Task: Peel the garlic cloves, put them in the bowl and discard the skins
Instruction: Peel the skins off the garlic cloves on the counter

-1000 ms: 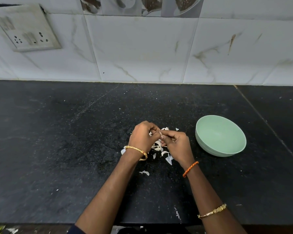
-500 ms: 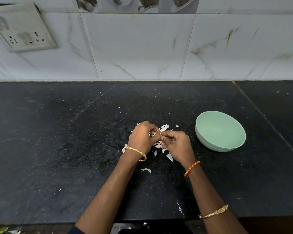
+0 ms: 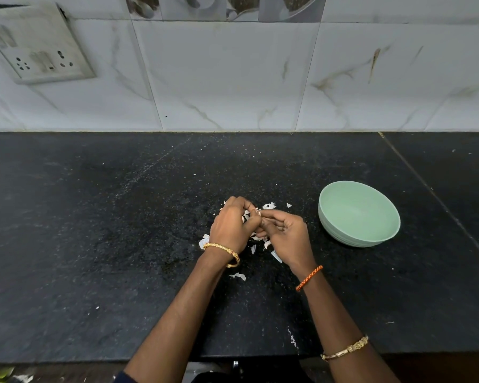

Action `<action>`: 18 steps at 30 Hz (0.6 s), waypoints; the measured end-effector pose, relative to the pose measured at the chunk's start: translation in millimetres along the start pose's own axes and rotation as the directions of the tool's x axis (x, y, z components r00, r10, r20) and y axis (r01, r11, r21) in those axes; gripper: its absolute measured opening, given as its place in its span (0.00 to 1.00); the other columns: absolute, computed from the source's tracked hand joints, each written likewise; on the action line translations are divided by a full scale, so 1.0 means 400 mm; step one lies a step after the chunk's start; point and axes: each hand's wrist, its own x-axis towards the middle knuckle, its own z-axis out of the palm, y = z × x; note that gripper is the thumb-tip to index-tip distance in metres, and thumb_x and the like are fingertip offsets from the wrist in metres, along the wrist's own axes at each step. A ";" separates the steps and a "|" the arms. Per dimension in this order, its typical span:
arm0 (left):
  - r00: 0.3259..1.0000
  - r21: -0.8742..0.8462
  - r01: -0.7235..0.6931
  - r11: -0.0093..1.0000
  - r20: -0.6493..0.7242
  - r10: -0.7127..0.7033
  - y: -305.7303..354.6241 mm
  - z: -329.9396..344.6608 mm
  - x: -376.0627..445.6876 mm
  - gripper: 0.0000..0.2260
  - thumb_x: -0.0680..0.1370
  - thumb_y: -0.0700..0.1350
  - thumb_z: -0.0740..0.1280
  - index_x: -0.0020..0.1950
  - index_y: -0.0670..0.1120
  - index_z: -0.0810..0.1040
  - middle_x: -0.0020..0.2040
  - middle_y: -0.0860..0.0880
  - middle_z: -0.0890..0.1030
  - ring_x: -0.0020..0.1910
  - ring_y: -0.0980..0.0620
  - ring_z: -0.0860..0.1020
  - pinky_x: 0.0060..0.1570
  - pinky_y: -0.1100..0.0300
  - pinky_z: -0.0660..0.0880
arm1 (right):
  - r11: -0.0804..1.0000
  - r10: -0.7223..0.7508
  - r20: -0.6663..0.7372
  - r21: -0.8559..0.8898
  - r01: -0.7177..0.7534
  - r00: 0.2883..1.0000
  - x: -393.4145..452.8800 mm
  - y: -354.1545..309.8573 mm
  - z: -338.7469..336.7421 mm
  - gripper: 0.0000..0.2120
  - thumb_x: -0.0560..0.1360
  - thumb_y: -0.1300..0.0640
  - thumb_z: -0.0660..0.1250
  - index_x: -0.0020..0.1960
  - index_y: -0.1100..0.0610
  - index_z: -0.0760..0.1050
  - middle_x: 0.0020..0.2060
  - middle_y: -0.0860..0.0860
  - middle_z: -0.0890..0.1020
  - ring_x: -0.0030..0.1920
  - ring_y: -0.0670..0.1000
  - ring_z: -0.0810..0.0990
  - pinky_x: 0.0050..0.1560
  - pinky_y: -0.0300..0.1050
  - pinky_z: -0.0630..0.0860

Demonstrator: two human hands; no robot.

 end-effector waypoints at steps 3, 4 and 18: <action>0.998 -0.070 0.056 0.996 0.000 -0.056 0.004 0.007 -0.004 0.06 0.76 0.46 0.66 0.41 0.52 0.71 0.45 0.52 0.73 0.42 0.52 0.71 0.44 0.54 0.70 | 0.987 0.005 -0.022 0.160 -0.001 1.000 -0.007 -0.003 0.007 0.09 0.76 0.69 0.65 0.53 0.60 0.80 0.42 0.52 0.84 0.39 0.46 0.85 0.38 0.37 0.79; 0.997 -0.094 0.075 0.993 0.001 -0.076 0.002 0.011 -0.005 0.07 0.77 0.46 0.65 0.40 0.52 0.70 0.46 0.52 0.73 0.42 0.52 0.72 0.45 0.54 0.71 | 0.976 0.007 -0.028 0.217 -0.001 1.000 -0.009 -0.007 0.008 0.09 0.76 0.69 0.65 0.52 0.59 0.80 0.43 0.52 0.85 0.41 0.46 0.85 0.38 0.37 0.79; 0.994 -0.221 0.105 0.970 0.017 -0.104 -0.011 0.021 -0.016 0.21 0.79 0.57 0.62 0.41 0.39 0.78 0.40 0.45 0.80 0.40 0.49 0.76 0.43 0.54 0.72 | 0.898 0.095 0.051 0.427 -0.108 0.994 -0.013 0.000 -0.026 0.09 0.75 0.68 0.66 0.50 0.57 0.80 0.45 0.48 0.85 0.45 0.45 0.83 0.42 0.39 0.80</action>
